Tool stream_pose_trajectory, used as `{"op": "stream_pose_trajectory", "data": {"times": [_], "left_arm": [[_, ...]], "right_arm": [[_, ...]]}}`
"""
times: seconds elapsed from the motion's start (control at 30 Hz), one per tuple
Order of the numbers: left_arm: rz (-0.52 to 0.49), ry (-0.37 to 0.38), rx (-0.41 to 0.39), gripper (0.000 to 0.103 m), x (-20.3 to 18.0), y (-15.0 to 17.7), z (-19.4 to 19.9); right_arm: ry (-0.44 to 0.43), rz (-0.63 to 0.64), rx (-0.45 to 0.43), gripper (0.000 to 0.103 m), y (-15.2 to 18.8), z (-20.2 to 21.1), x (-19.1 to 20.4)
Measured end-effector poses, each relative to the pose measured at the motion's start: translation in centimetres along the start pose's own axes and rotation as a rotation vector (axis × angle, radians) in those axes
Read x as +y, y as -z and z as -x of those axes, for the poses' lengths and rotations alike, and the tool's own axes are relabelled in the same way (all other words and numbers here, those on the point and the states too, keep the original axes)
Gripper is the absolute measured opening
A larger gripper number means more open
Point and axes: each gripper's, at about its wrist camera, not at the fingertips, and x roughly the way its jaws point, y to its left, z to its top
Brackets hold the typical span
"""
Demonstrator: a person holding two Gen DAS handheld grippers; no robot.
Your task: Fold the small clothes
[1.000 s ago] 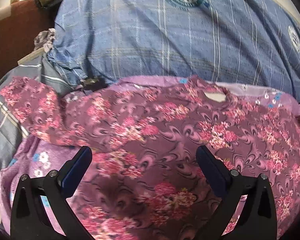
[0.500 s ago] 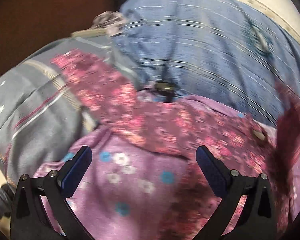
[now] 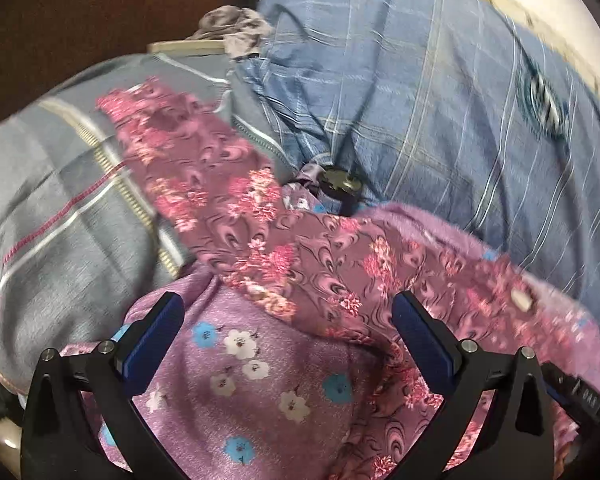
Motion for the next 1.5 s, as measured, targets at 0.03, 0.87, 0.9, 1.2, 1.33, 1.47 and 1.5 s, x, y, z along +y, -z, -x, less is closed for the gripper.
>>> {"op": "stream_pose_trajectory", "data": {"times": [0.03, 0.87, 0.9, 1.2, 1.33, 1.47, 1.5], "left_arm": [[0.003, -0.030, 0.003, 0.103, -0.2, 0.0, -0.2], [0.391, -0.010, -0.042, 0.096, 14.4, -9.5, -4.4], [0.383, -0.020, -0.056, 0.095, 14.3, -9.9, -4.9], [0.300, -0.032, -0.038, 0.005, 13.1, -12.6, -7.9], [0.230, -0.019, -0.101, 0.004, 10.2, -13.3, -6.4], [0.043, 0.063, -0.188, 0.004, 3.9, -13.7, -2.0], [-0.005, 0.111, -0.203, 0.004, 1.8, -13.5, -0.4]], "right_arm": [[0.031, 0.020, 0.012, 0.053, 0.5, -0.3, -0.5], [-0.065, 0.181, -0.056, 0.047, 3.6, -1.6, -1.0], [-0.067, 0.181, -0.056, 0.047, 3.6, -1.7, -1.1], [-0.064, 0.181, -0.070, 0.044, 3.7, -1.8, -1.3], [-0.072, 0.172, -0.091, 0.041, 3.5, -1.7, -1.6], [-0.081, 0.120, -0.120, 0.039, 2.8, -1.1, -2.8], [-0.081, 0.103, -0.131, 0.039, 2.5, -0.8, -3.2]]}}
